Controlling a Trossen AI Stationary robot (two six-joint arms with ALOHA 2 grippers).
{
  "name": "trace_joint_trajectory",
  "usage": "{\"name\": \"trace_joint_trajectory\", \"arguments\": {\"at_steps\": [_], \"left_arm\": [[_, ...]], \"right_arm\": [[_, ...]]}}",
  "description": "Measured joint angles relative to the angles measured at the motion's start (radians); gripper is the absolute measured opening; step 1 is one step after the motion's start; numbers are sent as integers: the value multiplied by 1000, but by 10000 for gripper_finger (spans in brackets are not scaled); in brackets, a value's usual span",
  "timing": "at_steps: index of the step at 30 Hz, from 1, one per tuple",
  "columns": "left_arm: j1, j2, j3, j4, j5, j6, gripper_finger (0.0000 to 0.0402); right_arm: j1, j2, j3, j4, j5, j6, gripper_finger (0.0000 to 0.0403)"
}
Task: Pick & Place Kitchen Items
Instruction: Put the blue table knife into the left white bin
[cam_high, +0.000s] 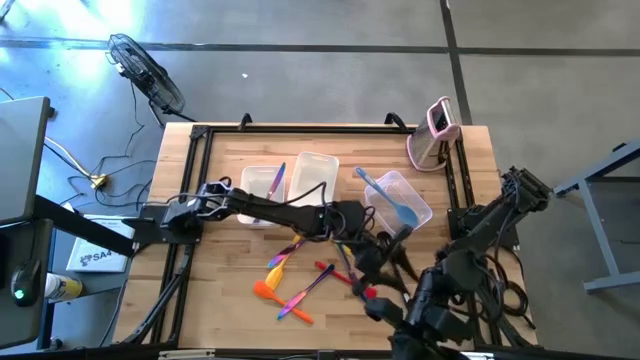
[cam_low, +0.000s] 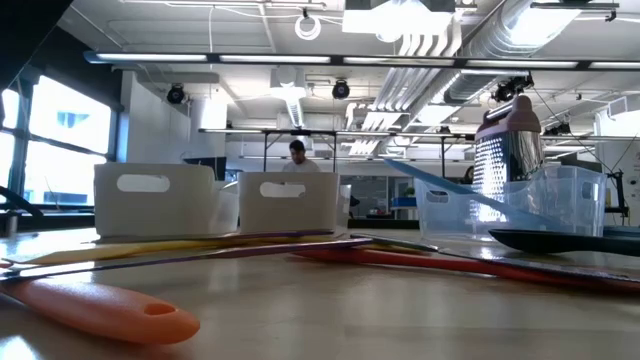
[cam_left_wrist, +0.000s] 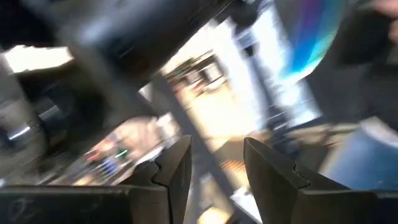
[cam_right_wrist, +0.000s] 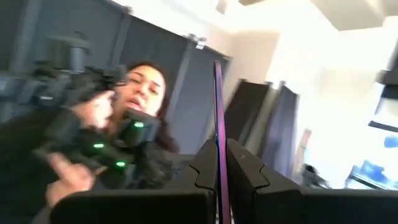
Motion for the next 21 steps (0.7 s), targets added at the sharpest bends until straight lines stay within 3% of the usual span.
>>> {"name": "trace_joint_trajectory", "arguments": {"at_steps": [4, 8, 11, 14, 21], "left_arm": [[-19, 0, 0, -8, -244, 105, 141], [-39, 0, 0, 2, -403, 152, 141], [-49, 0, 0, 16, -516, 153, 141], [-57, 0, 0, 35, -571, 131, 141], [-70, 0, 0, 74, -633, 49, 141]], "right_arm": [[7, -14, 0, -26, 121, -16, 5], [34, -55, 0, -95, 330, -86, 5], [71, -73, 0, -118, 419, -152, 5], [114, -77, 0, -123, 499, -230, 5], [167, -77, 0, -73, 530, -343, 5]]}}
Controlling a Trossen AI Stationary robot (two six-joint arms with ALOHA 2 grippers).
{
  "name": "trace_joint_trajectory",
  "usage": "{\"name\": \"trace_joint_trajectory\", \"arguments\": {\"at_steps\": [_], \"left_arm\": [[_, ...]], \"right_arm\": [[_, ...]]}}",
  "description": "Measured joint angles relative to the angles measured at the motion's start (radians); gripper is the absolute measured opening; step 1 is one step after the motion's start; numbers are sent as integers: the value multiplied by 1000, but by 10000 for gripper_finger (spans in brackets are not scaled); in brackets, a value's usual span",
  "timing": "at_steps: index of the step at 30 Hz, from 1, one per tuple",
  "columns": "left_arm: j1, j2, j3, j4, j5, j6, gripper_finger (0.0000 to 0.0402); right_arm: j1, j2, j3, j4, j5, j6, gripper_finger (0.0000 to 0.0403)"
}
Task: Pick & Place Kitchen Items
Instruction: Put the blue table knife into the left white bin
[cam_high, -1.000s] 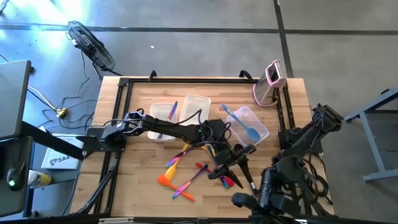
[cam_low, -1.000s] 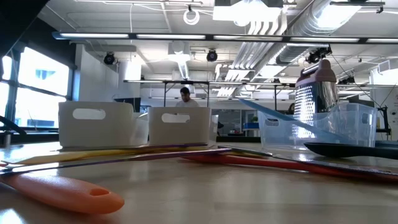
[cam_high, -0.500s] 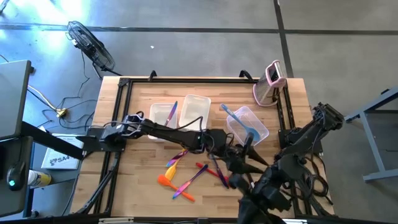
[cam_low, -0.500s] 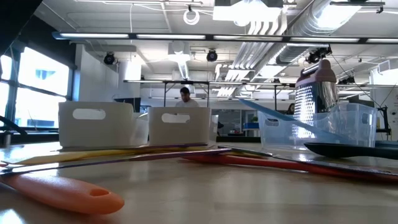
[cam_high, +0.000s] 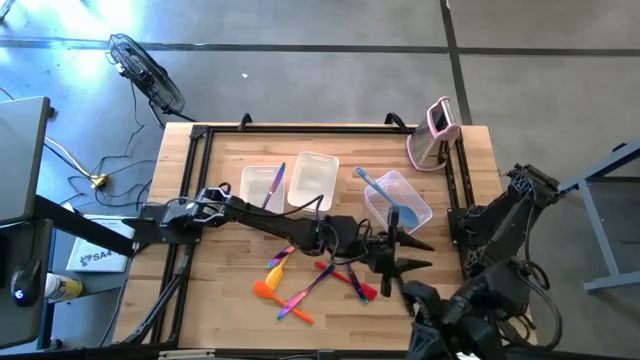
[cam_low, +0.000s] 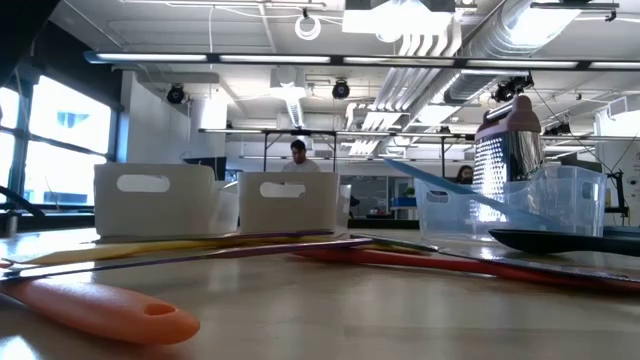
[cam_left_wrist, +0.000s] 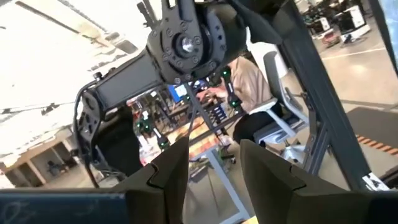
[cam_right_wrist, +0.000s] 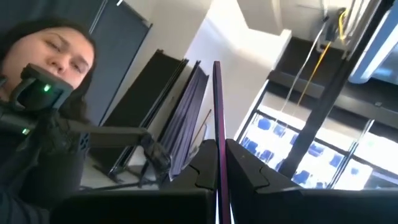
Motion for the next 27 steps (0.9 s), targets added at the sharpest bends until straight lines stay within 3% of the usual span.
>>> {"name": "trace_joint_trajectory", "arguments": {"at_steps": [13, 22, 27], "left_arm": [[-13, 0, 0, 8, -33, -62, 141], [-17, 0, 0, -17, -4, -29, 141], [-35, 0, 0, -18, -14, 26, 127]], "right_arm": [[17, -27, 0, 41, 64, -54, 5], [17, -29, 0, 48, 227, -56, 5], [30, -40, 0, 41, 258, -27, 5]]}}
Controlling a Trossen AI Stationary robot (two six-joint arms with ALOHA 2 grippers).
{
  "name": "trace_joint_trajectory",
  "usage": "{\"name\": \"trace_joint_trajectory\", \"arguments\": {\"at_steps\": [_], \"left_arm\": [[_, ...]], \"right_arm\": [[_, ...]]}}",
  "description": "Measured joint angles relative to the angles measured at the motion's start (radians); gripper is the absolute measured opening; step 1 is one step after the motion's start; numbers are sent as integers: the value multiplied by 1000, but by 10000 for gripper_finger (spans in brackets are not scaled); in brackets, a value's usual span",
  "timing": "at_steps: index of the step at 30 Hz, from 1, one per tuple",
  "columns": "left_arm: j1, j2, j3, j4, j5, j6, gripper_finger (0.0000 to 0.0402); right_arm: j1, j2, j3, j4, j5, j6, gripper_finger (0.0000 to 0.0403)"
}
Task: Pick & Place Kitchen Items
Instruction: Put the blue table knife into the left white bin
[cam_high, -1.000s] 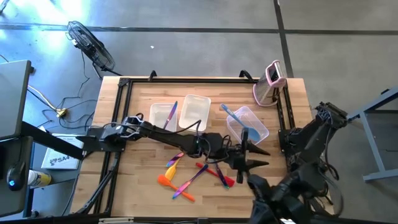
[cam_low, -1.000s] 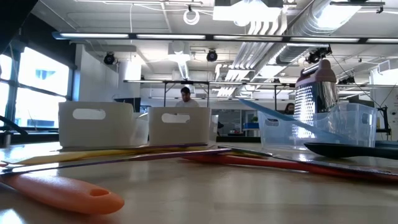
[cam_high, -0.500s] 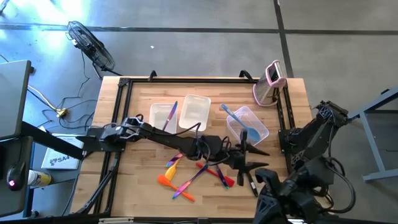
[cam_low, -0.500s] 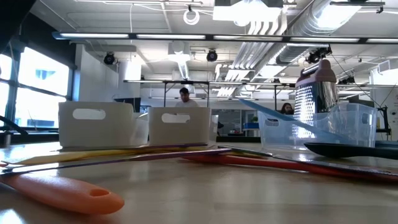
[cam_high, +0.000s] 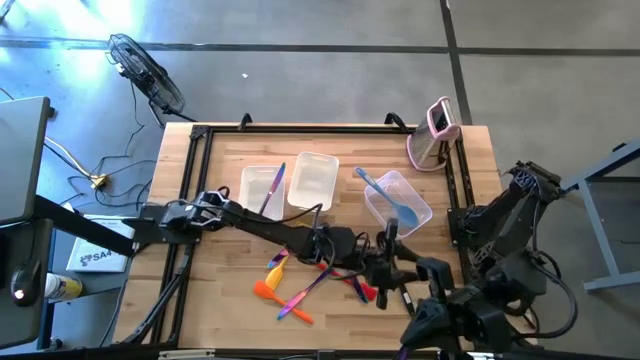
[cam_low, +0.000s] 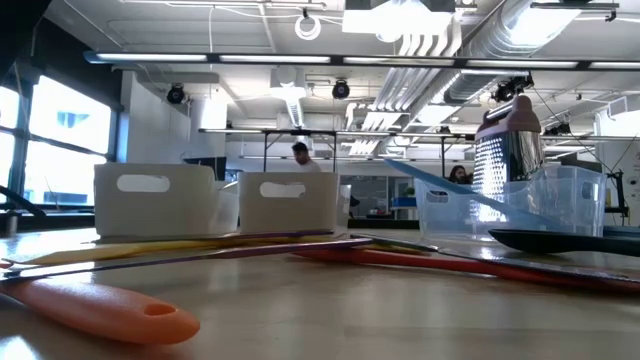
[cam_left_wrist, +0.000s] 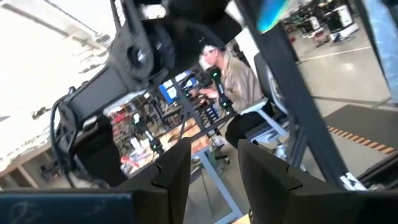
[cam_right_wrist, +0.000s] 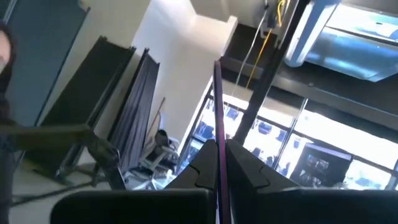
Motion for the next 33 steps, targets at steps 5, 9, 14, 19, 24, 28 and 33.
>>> {"name": "trace_joint_trajectory", "arguments": {"at_steps": [5, 9, 14, 19, 24, 28, 33], "left_arm": [[5, 0, 0, -9, -7, -4, 105], [5, 0, 0, -8, 8, -4, 97], [4, 0, 0, -4, 70, -4, 97], [4, 0, 0, 9, 173, -5, 97], [4, 0, 0, 3, 184, -9, 97], [3, 0, 0, -6, 252, -55, 97], [3, -8, 0, 12, 258, -83, 97]], "right_arm": [[23, -5, 0, -22, 84, 3, 5], [52, -9, 0, -20, 186, -21, 5], [71, -9, 0, -22, 222, -44, 5], [70, -8, 0, -58, 213, -8, 5], [65, -8, 0, -86, 198, 29, 5], [65, -8, 0, -114, 189, 60, 5], [64, -7, 0, -143, 167, 107, 5]]}}
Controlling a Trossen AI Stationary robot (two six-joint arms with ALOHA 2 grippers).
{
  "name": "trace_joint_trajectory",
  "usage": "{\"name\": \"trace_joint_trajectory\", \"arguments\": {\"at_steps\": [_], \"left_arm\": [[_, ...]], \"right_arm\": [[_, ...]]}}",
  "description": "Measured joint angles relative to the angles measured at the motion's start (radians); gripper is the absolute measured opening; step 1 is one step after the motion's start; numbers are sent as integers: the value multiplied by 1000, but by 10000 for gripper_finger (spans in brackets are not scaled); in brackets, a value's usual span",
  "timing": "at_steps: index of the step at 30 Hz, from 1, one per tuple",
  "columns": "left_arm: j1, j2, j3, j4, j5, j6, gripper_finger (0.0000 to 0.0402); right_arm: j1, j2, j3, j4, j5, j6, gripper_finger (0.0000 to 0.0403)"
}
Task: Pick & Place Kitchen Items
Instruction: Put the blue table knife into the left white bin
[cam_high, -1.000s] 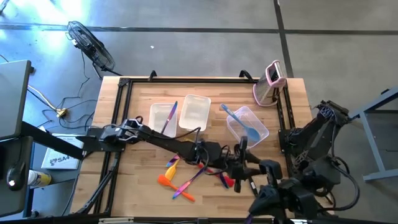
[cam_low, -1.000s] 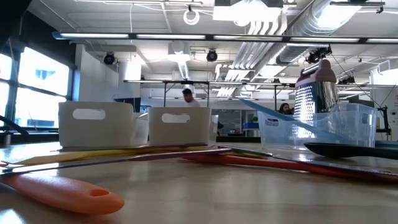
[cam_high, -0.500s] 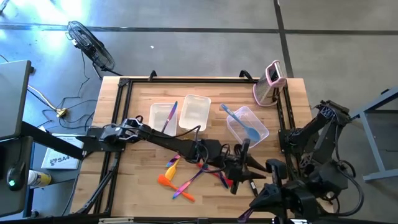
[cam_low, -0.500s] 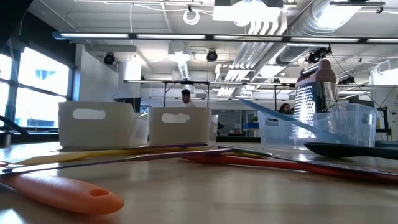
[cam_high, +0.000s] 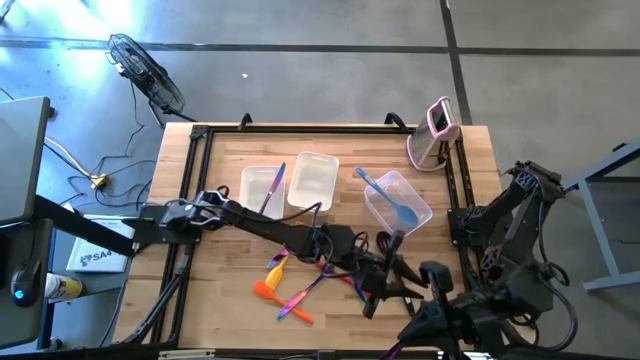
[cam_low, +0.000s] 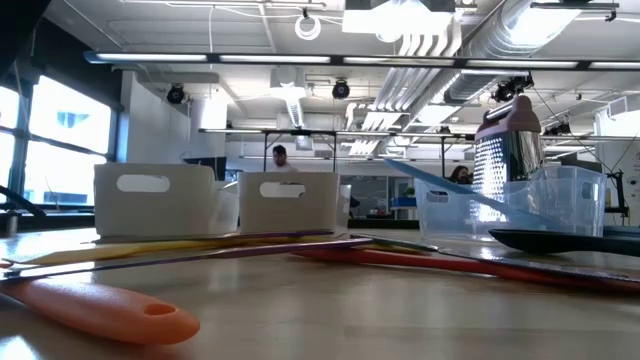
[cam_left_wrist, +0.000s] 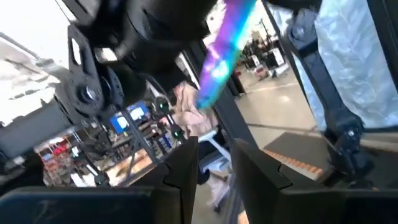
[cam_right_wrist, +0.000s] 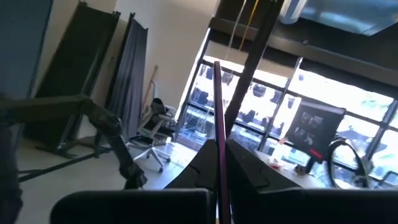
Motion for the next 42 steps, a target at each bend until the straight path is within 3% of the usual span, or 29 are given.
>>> {"name": "trace_joint_trajectory", "arguments": {"at_steps": [16, 28, 42], "left_arm": [[-6, -2, 0, 11, 3, 0, 97], [-21, -2, 0, 19, 20, 0, 97], [-25, -2, 0, 70, 15, 0, 97]], "right_arm": [[-45, 6, -38, 10, -10, 26, 5], [-50, 7, -38, -27, 73, 8, 5], [-68, 10, -37, -64, 46, 61, 5]]}}
